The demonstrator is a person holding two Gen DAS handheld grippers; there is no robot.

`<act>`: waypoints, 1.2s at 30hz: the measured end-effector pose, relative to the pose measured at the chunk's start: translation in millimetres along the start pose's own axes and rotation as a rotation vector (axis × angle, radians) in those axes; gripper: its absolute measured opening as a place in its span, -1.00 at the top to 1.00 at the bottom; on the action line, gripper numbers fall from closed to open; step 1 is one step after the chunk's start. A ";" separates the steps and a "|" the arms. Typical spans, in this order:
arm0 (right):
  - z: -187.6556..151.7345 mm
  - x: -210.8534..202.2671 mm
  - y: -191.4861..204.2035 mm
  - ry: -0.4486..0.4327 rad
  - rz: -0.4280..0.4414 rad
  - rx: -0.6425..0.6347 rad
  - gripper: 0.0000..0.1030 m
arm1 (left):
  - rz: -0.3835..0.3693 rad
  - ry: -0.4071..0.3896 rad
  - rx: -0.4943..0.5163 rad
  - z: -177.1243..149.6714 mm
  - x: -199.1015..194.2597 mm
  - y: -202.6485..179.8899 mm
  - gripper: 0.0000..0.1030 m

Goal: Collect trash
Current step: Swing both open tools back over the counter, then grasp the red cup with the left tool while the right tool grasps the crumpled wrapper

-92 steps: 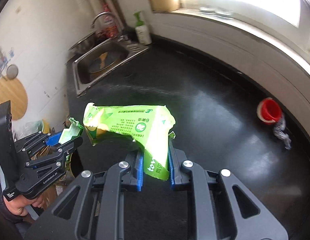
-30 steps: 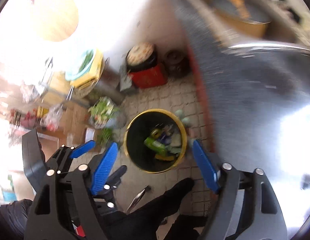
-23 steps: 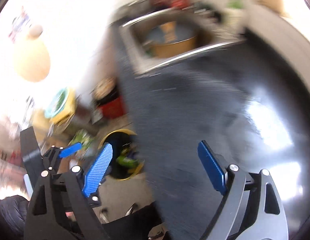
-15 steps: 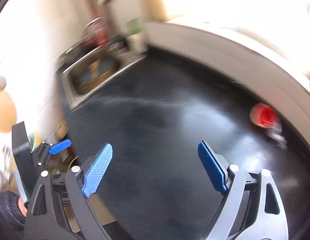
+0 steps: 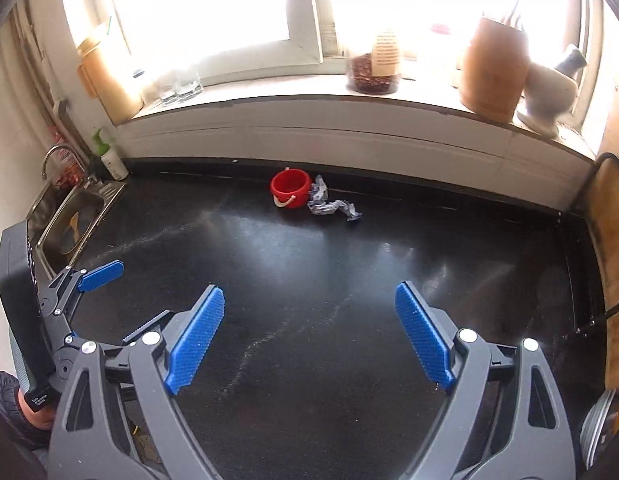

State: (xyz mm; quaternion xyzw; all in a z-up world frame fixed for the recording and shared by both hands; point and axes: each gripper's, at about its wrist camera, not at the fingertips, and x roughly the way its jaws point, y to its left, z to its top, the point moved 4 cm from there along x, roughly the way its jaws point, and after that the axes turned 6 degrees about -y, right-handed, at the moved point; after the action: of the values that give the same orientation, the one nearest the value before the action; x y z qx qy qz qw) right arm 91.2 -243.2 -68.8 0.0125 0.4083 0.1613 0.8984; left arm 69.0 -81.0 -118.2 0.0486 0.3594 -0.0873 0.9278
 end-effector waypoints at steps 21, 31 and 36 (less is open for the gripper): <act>29.1 119.3 -17.8 0.126 0.058 -0.028 -0.64 | 0.006 0.116 0.056 35.4 135.3 15.7 -0.87; 48.5 238.1 -26.8 0.228 0.093 -0.088 -0.64 | -0.038 0.159 0.105 51.7 231.5 30.1 -0.87; 56.1 281.4 -27.2 0.263 0.112 -0.114 -0.64 | -0.065 0.161 0.115 56.1 256.9 35.0 -0.87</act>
State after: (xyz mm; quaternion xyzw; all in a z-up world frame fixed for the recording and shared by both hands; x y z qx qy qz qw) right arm 313.1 -178.4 -241.0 -0.0368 0.5114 0.2343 0.8260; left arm 299.5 -88.0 -249.4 0.0972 0.4284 -0.1337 0.8884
